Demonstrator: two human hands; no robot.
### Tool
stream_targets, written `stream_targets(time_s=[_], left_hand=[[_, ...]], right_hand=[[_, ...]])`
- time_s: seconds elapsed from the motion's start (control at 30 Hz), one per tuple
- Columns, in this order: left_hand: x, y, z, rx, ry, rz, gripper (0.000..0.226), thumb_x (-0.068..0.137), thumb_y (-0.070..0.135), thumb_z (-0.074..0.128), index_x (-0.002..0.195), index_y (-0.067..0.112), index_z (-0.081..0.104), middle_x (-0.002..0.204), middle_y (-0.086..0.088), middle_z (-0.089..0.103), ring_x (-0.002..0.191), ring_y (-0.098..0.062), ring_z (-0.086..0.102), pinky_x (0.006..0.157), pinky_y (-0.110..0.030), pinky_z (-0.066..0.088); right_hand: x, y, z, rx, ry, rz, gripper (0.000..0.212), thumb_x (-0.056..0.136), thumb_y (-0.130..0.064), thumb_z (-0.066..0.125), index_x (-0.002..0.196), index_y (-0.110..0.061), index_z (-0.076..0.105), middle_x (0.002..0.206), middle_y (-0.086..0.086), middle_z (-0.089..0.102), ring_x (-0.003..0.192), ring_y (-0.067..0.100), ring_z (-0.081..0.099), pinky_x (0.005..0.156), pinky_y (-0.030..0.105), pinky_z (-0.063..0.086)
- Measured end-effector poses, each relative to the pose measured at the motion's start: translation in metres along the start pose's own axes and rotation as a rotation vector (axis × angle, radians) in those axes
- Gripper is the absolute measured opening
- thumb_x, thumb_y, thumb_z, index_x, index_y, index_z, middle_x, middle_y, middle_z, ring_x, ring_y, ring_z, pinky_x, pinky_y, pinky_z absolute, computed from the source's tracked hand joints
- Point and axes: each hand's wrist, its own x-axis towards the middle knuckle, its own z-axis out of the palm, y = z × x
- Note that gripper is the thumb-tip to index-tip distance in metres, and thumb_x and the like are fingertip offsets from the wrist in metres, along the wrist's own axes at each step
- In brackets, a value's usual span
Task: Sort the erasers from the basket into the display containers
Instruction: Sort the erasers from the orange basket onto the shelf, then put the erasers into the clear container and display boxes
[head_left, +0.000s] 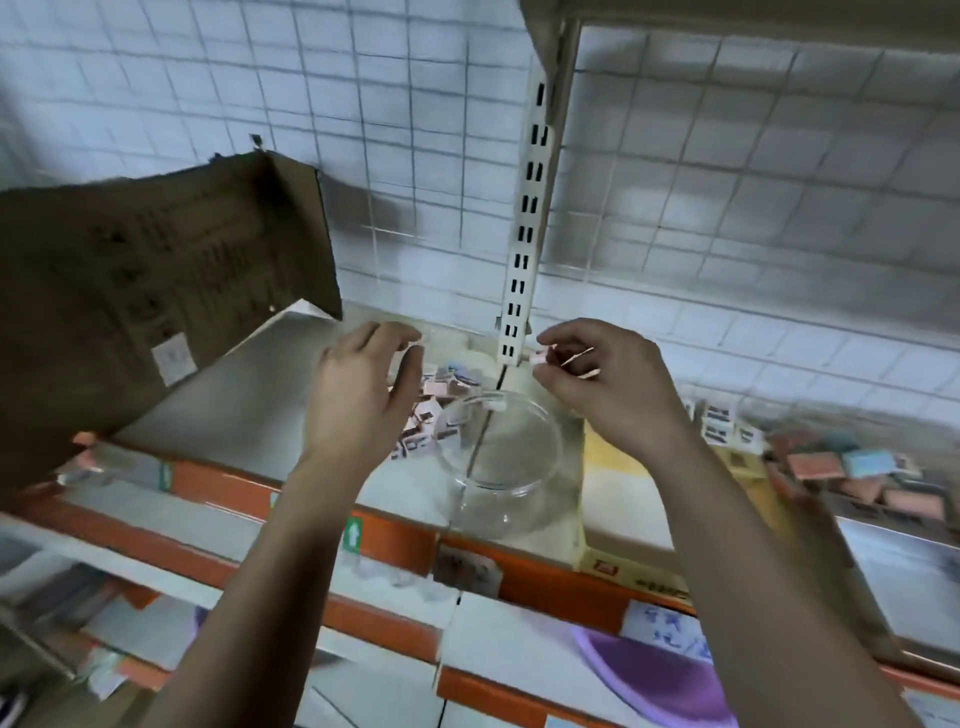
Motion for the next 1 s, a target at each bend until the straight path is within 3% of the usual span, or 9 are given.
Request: stream_targets(time_s=[0.13, 0.27, 0.37, 0.5, 0.6, 0.73, 1.0], left_hand=[[-0.023, -0.048, 0.012, 0.038, -0.056, -0.133, 0.034, 0.093, 0.035, 0.04, 0.104, 0.016, 0.067, 0.099, -0.003, 0.069, 0.083, -0.031, 0.065, 0.073, -0.038, 0.05], [-0.028, -0.074, 0.024, 0.05, -0.108, -0.199, 0.043, 0.092, 0.042, 0.033, 0.11, 0.019, 0.065, 0.106, -0.003, 0.068, 0.096, -0.031, 0.063, 0.081, -0.037, 0.041], [-0.027, -0.076, 0.025, 0.032, -0.092, -0.198, 0.044, 0.092, 0.042, 0.033, 0.111, 0.018, 0.064, 0.106, -0.004, 0.068, 0.095, -0.03, 0.062, 0.08, -0.036, 0.039], [-0.027, -0.077, 0.026, 0.018, -0.093, -0.198, 0.045, 0.092, 0.042, 0.031, 0.113, 0.019, 0.063, 0.108, -0.003, 0.068, 0.096, -0.029, 0.062, 0.081, -0.033, 0.034], [-0.027, -0.077, 0.025, -0.01, -0.074, -0.2, 0.041, 0.093, 0.039, 0.033, 0.112, 0.019, 0.063, 0.106, -0.003, 0.068, 0.094, -0.028, 0.061, 0.08, -0.031, 0.034], [-0.027, -0.076, 0.025, -0.018, -0.077, -0.205, 0.038, 0.093, 0.037, 0.035, 0.108, 0.019, 0.064, 0.104, -0.002, 0.068, 0.093, -0.027, 0.061, 0.079, -0.03, 0.031], [-0.027, -0.078, 0.026, -0.02, -0.107, -0.223, 0.036, 0.094, 0.037, 0.036, 0.107, 0.018, 0.065, 0.104, -0.002, 0.068, 0.093, -0.028, 0.062, 0.083, -0.036, 0.039]], right_hand=[[0.026, -0.008, 0.029, -0.125, -0.075, -0.008, 0.017, 0.08, -0.015, 0.076, 0.093, -0.022, 0.07, 0.08, -0.01, 0.065, 0.063, -0.002, 0.059, 0.06, 0.004, 0.04], [0.057, -0.014, 0.05, -0.284, -0.213, -0.023, 0.016, 0.079, -0.016, 0.076, 0.094, -0.019, 0.07, 0.079, -0.009, 0.065, 0.066, 0.004, 0.059, 0.064, 0.014, 0.043], [0.075, -0.016, 0.068, -0.363, -0.327, -0.017, 0.019, 0.077, -0.016, 0.078, 0.096, -0.016, 0.071, 0.083, -0.003, 0.068, 0.066, 0.004, 0.058, 0.071, 0.025, 0.047], [0.084, -0.013, 0.086, -0.457, -0.418, -0.013, 0.019, 0.079, -0.017, 0.077, 0.096, -0.016, 0.071, 0.085, -0.002, 0.067, 0.073, 0.009, 0.058, 0.066, 0.022, 0.045], [0.085, -0.01, 0.093, -0.474, -0.422, 0.002, 0.02, 0.079, -0.016, 0.076, 0.098, -0.014, 0.071, 0.086, 0.0, 0.067, 0.075, 0.01, 0.058, 0.06, 0.015, 0.04], [0.084, -0.008, 0.097, -0.435, -0.408, 0.042, 0.019, 0.08, -0.022, 0.077, 0.097, -0.014, 0.071, 0.088, 0.003, 0.07, 0.082, 0.016, 0.064, 0.063, 0.019, 0.042], [0.07, -0.003, 0.075, -0.293, -0.259, 0.05, 0.006, 0.084, -0.025, 0.071, 0.088, -0.02, 0.07, 0.08, -0.003, 0.07, 0.074, 0.009, 0.066, 0.061, 0.02, 0.042]])
